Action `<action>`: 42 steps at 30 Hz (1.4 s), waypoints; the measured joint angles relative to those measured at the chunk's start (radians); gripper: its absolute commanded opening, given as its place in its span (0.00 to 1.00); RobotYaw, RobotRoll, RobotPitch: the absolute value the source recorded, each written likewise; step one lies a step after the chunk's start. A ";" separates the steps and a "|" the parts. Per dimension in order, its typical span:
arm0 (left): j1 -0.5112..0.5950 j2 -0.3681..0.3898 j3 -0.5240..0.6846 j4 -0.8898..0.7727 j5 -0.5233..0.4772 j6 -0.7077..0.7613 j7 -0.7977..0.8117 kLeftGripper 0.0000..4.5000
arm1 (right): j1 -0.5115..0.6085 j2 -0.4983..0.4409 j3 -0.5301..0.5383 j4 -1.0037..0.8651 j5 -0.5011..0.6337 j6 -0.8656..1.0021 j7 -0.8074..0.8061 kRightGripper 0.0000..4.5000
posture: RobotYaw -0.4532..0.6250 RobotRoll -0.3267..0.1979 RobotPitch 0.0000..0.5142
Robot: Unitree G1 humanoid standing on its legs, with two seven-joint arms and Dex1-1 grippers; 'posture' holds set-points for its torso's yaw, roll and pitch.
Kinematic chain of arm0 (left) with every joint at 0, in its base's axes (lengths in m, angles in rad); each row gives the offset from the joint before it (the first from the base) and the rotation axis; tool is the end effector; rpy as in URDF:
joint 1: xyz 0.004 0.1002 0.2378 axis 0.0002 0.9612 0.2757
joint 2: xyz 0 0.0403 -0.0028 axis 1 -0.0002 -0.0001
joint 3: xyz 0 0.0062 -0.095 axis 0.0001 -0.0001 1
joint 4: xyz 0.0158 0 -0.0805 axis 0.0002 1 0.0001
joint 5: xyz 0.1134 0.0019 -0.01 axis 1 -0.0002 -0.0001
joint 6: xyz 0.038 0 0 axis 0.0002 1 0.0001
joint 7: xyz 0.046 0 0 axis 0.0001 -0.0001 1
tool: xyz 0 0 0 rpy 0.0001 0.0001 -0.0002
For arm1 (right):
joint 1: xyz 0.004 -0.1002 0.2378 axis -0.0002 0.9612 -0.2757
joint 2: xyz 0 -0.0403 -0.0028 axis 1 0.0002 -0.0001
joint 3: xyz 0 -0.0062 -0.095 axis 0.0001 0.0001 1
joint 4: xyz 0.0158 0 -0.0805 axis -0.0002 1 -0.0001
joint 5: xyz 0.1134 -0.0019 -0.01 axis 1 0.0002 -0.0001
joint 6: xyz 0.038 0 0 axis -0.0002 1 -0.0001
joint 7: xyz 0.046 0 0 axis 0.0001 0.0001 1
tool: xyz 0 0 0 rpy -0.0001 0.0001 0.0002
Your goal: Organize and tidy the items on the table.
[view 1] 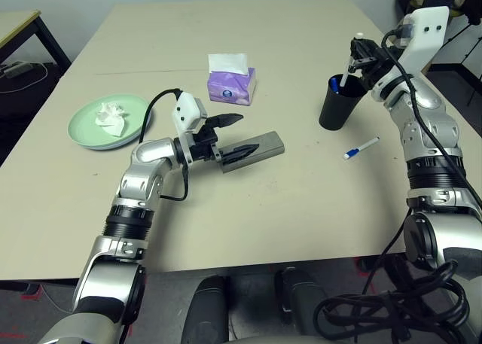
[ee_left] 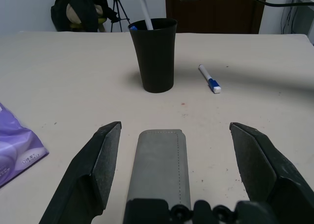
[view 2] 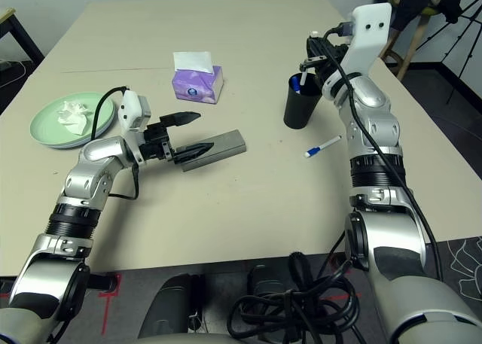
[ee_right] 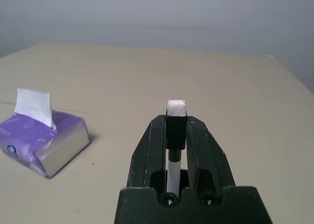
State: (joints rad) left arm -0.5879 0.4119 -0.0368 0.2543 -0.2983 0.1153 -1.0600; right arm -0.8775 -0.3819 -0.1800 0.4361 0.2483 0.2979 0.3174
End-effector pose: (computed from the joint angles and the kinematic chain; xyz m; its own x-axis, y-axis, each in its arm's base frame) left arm 0.3121 0.1930 0.1636 0.4301 -0.9027 -0.0127 0.8781 0.4151 0.2379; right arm 0.3404 -0.2125 0.2233 0.9547 0.2338 0.1841 -0.2302 0.9723 -0.0412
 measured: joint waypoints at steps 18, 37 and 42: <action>0.000 0.002 -0.003 0.000 0.000 0.000 0.000 1.00 | 0.072 -0.079 0.056 -0.094 0.074 -0.016 0.389 0.99 | 0.46 0.62 0.18; 0.084 0.004 -0.004 -0.096 0.000 0.038 0.029 1.00 | -0.101 -0.422 0.521 0.405 -0.363 -0.556 1.180 0.99 | 0.51 0.62 0.28; 0.087 0.005 -0.004 -0.123 -0.001 0.052 0.030 1.00 | -0.169 -0.436 0.605 0.532 -0.520 -0.722 1.169 0.99 | 0.52 0.62 0.30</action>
State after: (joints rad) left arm -0.5004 0.4165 -0.0404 0.1316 -0.2988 0.1678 -1.0297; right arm -1.0463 -0.8182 0.4246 0.9682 -0.2713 -0.4245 1.4863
